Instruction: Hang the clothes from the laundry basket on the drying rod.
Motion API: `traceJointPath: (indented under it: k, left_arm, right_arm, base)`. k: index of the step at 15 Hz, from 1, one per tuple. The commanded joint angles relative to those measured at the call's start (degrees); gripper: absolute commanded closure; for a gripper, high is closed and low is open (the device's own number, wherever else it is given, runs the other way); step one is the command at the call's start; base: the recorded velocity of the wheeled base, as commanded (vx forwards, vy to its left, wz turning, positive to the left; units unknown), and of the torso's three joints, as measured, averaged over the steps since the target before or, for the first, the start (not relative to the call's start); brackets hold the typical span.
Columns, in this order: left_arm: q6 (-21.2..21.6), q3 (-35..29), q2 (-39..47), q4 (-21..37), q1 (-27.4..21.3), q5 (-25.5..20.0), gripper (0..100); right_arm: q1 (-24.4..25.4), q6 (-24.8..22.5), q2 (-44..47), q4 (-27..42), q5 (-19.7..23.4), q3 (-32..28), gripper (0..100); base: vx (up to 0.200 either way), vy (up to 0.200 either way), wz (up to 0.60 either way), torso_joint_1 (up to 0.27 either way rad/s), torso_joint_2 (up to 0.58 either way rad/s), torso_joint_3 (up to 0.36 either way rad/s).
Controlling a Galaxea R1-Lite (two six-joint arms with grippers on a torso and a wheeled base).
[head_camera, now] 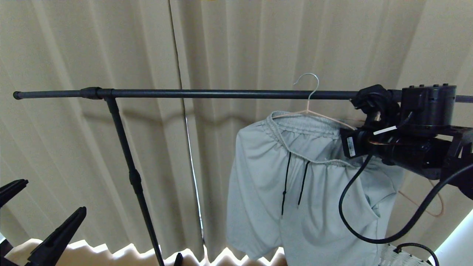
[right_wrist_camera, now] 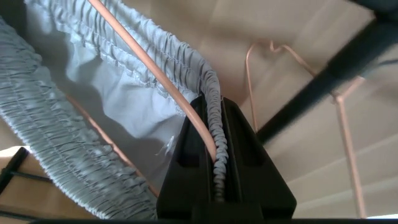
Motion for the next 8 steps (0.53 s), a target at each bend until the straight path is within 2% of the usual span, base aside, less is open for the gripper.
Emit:
traceJointPath:
  k: [1,8]
  left_arm:
    - [0.0,-0.4,-0.2,1.5,0.0,0.0,0]
    - [0.1,-0.2,-0.3,2.0,0.0,0.0,0]
  right_arm:
    - [-0.3,0.0,3.9,0.0,-0.5,-1.7,100]
    - [-0.1,0.0,4.2,0.3,-0.6,-1.4,100]
  base:
    - [0.0,0.0,0.0,0.0,0.0,0.0]
    - [0.0,0.0,0.0,0.0,0.0,0.0]
